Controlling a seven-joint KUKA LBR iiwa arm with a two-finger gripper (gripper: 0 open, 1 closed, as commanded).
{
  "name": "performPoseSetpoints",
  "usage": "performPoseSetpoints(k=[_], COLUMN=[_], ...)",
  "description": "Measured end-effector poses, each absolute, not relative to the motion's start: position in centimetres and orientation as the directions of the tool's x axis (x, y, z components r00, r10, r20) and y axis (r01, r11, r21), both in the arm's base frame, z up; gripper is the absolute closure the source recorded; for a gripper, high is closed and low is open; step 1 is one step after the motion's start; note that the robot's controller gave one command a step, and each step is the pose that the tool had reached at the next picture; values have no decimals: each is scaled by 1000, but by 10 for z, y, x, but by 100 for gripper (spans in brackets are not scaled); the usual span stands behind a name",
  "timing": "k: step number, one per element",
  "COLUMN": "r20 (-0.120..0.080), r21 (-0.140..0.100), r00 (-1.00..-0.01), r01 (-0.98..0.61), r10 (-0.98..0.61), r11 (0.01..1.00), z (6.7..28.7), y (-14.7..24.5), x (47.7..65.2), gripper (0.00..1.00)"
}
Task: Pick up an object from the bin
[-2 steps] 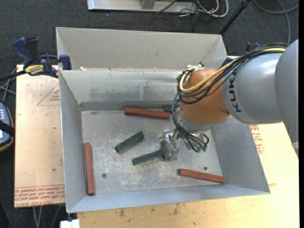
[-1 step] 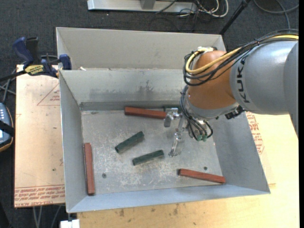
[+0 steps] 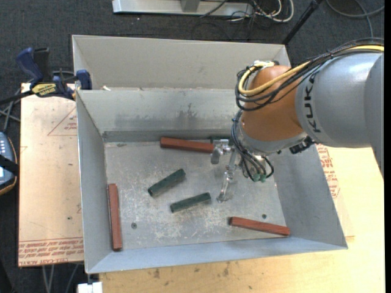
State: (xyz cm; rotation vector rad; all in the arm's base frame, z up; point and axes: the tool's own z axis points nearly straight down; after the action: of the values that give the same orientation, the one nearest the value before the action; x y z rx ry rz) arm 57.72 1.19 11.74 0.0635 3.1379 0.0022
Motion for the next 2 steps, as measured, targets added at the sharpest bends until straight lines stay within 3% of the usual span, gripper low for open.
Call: performPoseSetpoints(k=[1,2], r20=[-4,-3], r21=[1,1], r00=[-996,-1000], r01=[86,-25], r10=[86,-25], r11=[996,1000], z=[94,78], y=[46,66], x=[534,567], gripper=[0,100])
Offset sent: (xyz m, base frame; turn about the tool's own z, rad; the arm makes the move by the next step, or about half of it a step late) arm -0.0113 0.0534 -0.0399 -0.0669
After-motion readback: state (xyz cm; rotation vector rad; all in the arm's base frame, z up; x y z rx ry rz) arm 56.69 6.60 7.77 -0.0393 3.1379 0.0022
